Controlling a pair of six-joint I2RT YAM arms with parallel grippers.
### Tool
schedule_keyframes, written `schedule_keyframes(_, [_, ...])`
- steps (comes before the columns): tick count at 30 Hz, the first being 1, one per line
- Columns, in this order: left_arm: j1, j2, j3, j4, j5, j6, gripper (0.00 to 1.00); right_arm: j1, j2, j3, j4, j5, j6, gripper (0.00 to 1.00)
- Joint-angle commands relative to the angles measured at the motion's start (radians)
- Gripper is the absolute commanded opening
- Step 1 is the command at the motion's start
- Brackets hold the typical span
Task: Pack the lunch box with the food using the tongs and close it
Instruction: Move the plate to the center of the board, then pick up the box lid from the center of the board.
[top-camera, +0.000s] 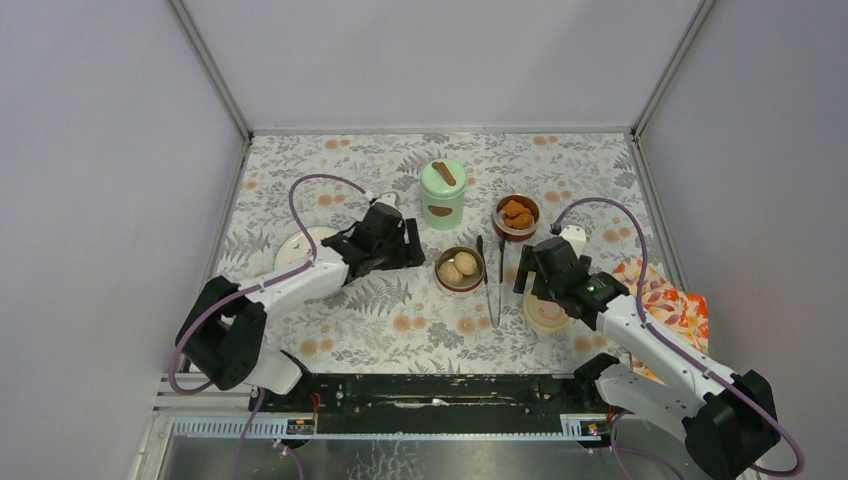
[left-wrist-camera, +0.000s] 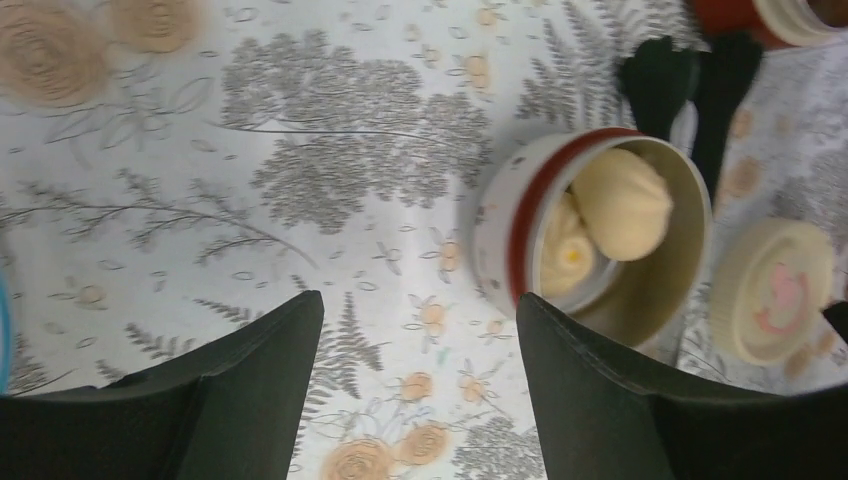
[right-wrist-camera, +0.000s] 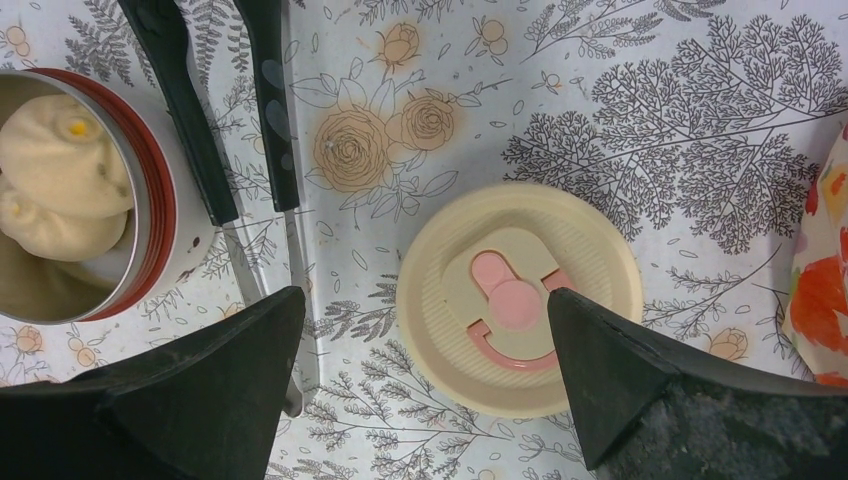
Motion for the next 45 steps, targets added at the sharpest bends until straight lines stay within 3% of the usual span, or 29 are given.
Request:
schedule_keyframes(1, [-0.021, 0.031, 0.048, 0.069, 0.058, -0.028, 0.77, -0.008, -0.012, 0.02, 0.034, 0.009, -0.016, 1.0])
schedule_keyframes(16, [-0.099, 0.252, 0.193, 0.081, 0.101, -0.006, 0.57, -0.103, 0.008, 0.0, -0.033, -0.004, 0.055, 1.0])
schedule_keyframes(23, [-0.1, 0.233, 0.193, 0.018, 0.045, 0.023, 0.43, -0.252, 0.025, -0.022, -0.045, -0.086, 0.121, 1.0])
schedule_keyframes(29, [-0.1, 0.186, 0.173, -0.042, -0.006, 0.045, 0.36, -0.3, 0.029, -0.03, -0.083, -0.043, 0.189, 1.0])
schedule_keyframes(38, [-0.1, 0.152, 0.143, -0.077, -0.025, 0.064, 0.32, -0.329, 0.038, -0.062, -0.109, 0.002, 0.266, 1.0])
schedule_keyframes(45, [-0.099, 0.132, 0.12, -0.084, -0.024, 0.068, 0.32, -0.335, 0.091, -0.11, -0.022, -0.109, 0.237, 1.0])
